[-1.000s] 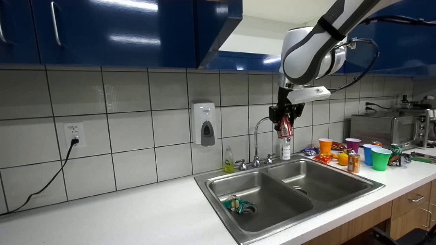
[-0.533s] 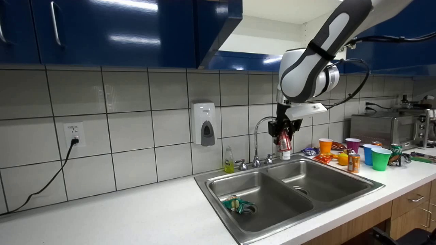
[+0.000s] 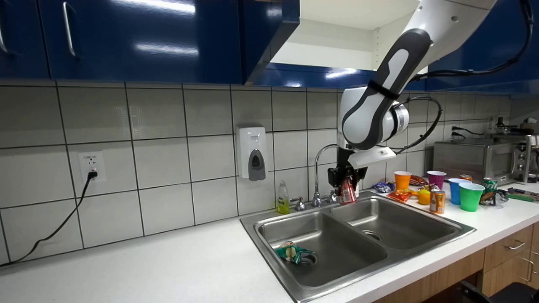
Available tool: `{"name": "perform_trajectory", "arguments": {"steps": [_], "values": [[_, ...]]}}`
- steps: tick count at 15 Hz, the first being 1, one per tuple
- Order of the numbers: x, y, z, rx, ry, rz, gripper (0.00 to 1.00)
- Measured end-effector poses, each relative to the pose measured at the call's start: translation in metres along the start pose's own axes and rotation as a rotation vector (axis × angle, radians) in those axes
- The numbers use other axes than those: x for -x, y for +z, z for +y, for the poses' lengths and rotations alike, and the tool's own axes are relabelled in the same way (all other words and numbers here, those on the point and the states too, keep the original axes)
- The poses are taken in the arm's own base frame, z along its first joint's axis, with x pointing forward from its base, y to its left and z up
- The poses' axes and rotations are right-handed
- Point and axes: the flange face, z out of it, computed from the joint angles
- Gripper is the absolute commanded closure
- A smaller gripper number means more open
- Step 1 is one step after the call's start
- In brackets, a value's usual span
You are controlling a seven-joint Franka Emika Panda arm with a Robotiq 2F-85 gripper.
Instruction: Remove the red can from the upper cabinet and put it in the sink on the left.
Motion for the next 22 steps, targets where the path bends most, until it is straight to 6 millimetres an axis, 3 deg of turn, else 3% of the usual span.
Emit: {"name": "perform_trajectory", "arguments": {"steps": [13, 22], "values": [[-0.020, 0.124, 0.002, -0.016, -0.079, 0.015, 0.61], [-0.030, 0.173, -0.016, -0.025, -0.090, 0.063, 0.61]]}}
